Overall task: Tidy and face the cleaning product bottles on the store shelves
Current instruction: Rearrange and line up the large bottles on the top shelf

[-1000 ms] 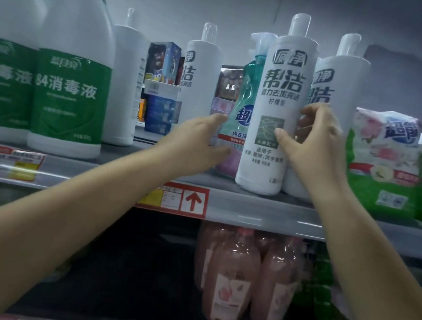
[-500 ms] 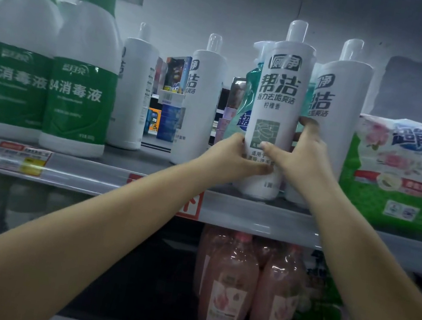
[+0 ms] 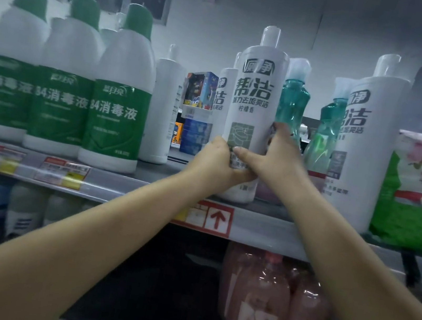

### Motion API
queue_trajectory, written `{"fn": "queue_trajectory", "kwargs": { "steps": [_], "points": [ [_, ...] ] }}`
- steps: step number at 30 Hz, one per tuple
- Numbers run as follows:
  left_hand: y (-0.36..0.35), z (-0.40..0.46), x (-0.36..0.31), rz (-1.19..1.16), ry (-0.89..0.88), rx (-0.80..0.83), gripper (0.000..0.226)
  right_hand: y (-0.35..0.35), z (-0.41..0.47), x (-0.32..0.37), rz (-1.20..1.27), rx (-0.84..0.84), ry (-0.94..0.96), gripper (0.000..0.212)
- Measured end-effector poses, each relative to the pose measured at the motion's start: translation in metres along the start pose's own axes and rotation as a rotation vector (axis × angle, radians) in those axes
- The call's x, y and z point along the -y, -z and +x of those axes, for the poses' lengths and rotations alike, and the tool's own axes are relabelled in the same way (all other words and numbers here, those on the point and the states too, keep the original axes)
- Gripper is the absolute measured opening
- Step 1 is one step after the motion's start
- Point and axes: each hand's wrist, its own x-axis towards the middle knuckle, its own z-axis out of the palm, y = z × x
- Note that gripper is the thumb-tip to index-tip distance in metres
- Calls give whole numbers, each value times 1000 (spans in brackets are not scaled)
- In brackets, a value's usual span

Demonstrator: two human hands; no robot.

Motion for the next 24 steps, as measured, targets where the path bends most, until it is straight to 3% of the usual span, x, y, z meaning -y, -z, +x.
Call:
{"fn": "queue_trajectory", "kwargs": {
  "steps": [6, 10, 14, 17, 24],
  "points": [
    [30, 9, 30, 22, 168, -75, 69, -44, 21, 27, 24, 164, -14, 64],
    [39, 19, 43, -144, 337, -144, 43, -63, 30, 35, 36, 221, 4, 60],
    [39, 24, 47, -74, 367, -222, 74, -77, 37, 42, 74, 258, -10, 71],
    [41, 31, 48, -126, 422, -275, 68, -85, 39, 46, 97, 296, -47, 79],
    [32, 42, 58, 295, 462, -283, 82, -100, 51, 45, 145, 387, -102, 76]
  ]
}}
